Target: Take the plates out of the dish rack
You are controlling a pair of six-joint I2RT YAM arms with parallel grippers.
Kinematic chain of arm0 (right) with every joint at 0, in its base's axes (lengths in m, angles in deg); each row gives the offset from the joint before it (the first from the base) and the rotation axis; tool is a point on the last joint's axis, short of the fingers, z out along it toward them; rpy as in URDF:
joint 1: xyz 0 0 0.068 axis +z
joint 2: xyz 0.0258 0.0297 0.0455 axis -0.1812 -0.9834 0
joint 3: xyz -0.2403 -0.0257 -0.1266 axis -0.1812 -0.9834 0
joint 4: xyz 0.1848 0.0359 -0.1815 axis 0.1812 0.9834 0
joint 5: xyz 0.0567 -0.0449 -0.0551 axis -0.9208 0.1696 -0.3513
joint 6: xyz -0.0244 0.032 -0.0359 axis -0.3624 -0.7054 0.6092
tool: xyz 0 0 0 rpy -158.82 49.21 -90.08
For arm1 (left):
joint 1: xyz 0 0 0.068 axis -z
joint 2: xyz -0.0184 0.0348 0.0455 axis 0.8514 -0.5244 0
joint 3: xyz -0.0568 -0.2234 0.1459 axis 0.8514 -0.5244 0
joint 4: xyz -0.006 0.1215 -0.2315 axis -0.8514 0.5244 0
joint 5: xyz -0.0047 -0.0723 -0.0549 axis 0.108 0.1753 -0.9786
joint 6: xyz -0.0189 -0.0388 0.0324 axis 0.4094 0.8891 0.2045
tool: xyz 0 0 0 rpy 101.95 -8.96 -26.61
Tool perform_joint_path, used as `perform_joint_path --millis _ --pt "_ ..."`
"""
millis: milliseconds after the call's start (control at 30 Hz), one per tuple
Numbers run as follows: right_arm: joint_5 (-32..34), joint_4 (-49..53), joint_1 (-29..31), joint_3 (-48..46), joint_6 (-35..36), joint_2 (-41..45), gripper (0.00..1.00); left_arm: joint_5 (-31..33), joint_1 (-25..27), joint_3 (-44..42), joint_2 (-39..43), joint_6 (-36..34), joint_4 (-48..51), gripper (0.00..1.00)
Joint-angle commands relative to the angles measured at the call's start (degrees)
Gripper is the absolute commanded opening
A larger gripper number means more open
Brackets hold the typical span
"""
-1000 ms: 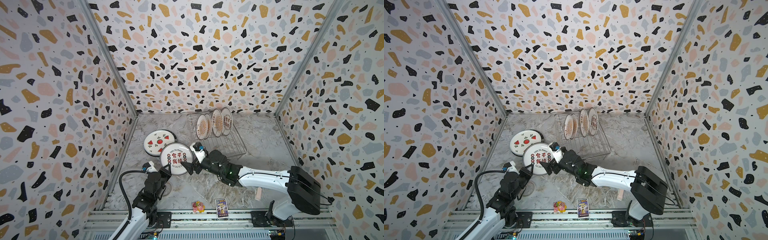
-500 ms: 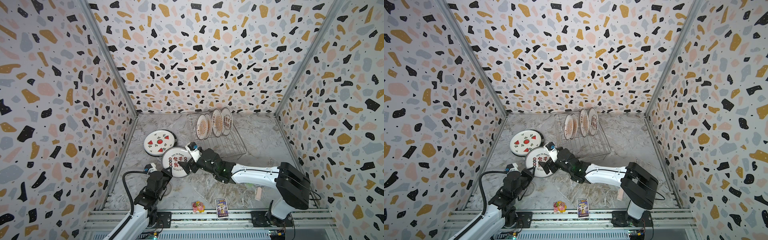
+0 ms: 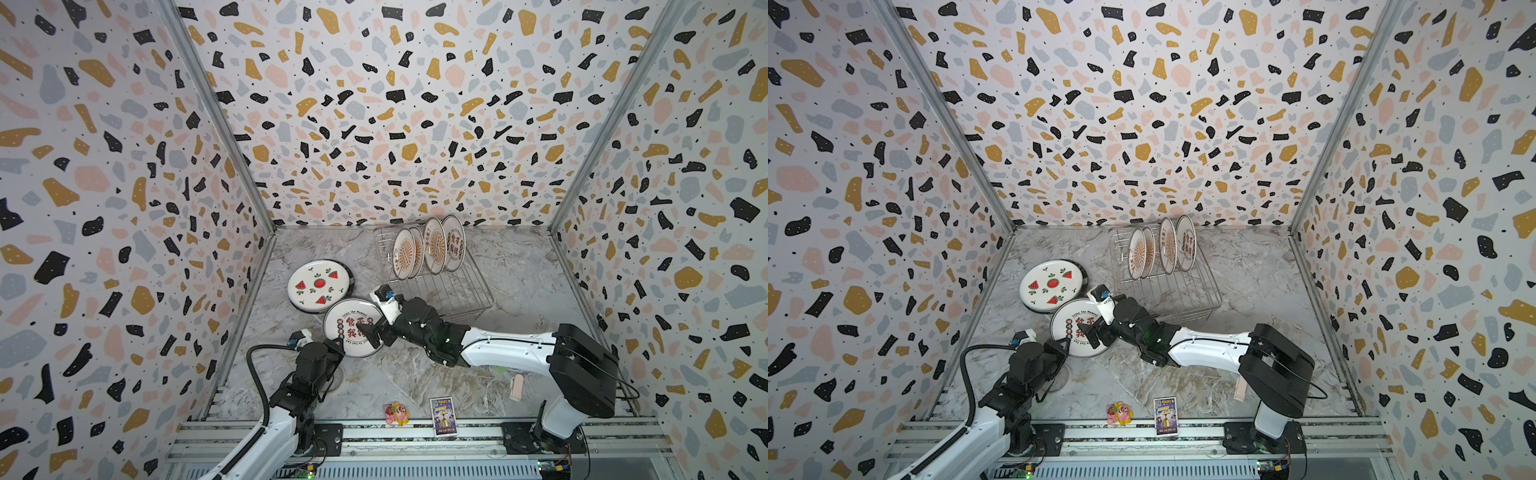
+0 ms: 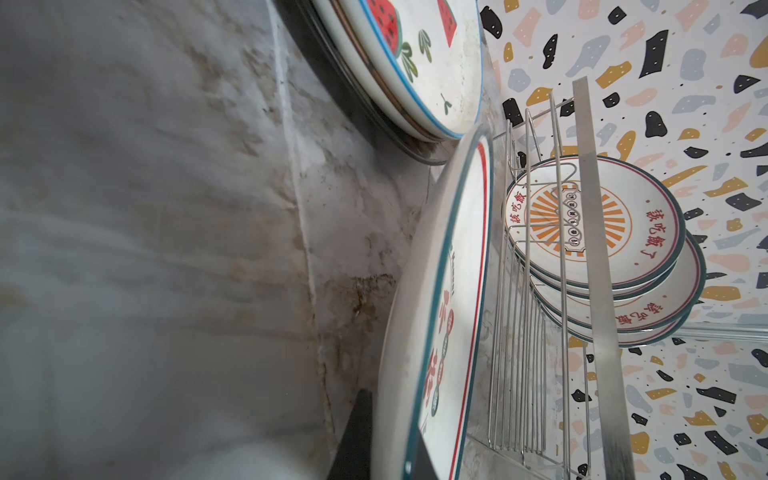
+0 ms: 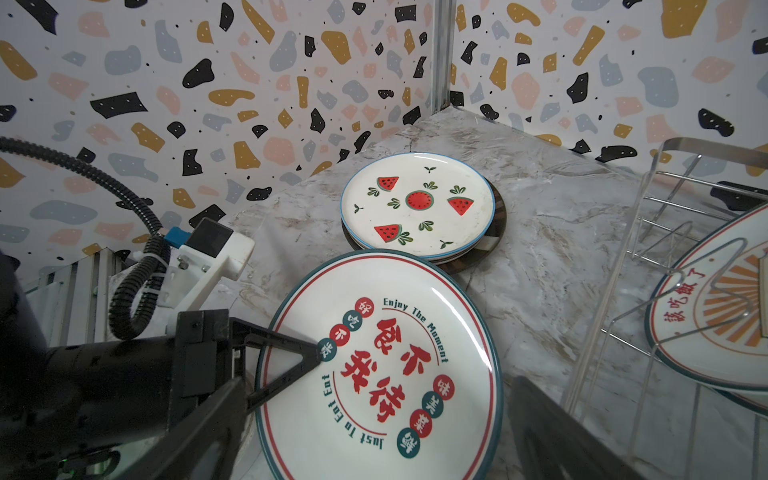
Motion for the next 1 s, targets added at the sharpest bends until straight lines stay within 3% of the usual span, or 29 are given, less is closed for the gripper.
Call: perform_joint_path --millis 0,167,433,567,867,967 --pt "0.20 1.21 0.37 2.56 0.35 -0.60 0.99 0.52 -0.18 -0.27 -1.28 0.95 -4.94 0.00" --pt "0.91 1.50 0.41 2.96 0.41 -1.15 0.99 1.03 -0.17 -0.92 -3.32 1.73 -7.48 0.00" --pt "1.22 1.59 0.41 2.96 0.35 -1.50 0.99 2.67 -0.17 -1.45 -4.71 1.74 -7.57 0.10" --pt "1.39 1.59 0.41 3.00 0.34 -1.82 0.99 3.81 -0.17 -1.61 -4.27 2.08 -7.29 0.24" --pt "1.70 1.85 0.41 3.09 0.36 -1.89 0.99 5.51 -0.17 -1.63 -5.05 1.82 -8.31 0.38" --pt "1.61 1.89 0.41 3.22 0.39 -2.01 0.99 6.80 -0.17 -1.32 -5.25 1.29 -7.74 0.48"
